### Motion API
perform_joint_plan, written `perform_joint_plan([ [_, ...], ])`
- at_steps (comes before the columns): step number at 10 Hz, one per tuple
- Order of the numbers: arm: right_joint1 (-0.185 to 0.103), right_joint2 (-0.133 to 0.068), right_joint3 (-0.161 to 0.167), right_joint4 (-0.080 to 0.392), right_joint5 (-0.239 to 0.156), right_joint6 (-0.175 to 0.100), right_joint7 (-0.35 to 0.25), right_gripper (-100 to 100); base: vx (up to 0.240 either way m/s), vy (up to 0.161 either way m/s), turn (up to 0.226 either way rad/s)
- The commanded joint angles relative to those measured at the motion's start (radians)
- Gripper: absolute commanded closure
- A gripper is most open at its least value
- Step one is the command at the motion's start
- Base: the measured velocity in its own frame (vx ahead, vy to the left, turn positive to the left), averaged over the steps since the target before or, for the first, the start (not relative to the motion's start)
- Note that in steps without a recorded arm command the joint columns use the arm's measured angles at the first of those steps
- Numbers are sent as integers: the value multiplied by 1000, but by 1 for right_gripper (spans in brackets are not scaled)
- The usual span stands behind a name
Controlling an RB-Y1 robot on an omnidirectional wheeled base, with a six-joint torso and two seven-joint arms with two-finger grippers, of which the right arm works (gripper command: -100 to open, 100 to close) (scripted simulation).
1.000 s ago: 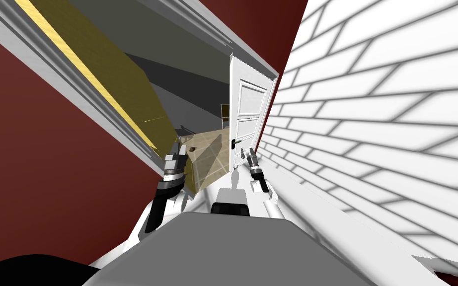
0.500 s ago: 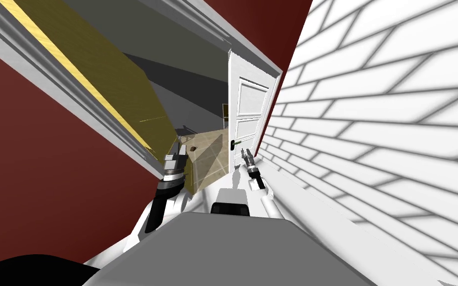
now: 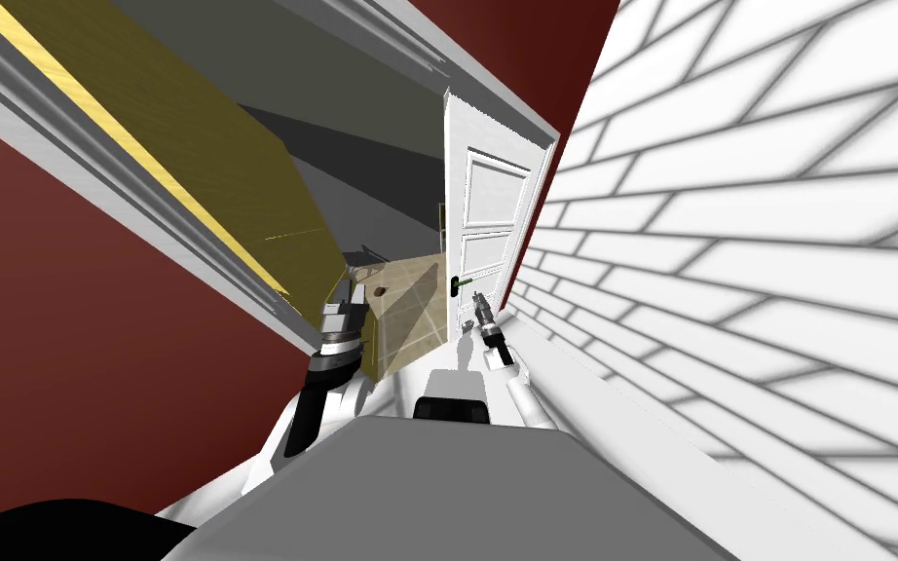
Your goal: Push the door open
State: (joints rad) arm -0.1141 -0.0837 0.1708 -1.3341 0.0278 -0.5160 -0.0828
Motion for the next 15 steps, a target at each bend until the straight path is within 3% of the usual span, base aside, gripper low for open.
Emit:
perform_joint_plan([
  [1, -29, 3, 5, 50, -3, 1, -3, -100, 69, -90, 66],
  [15, -244, 44, 49, 424, -25, 25, -22, -100, 69, -100, 65],
])
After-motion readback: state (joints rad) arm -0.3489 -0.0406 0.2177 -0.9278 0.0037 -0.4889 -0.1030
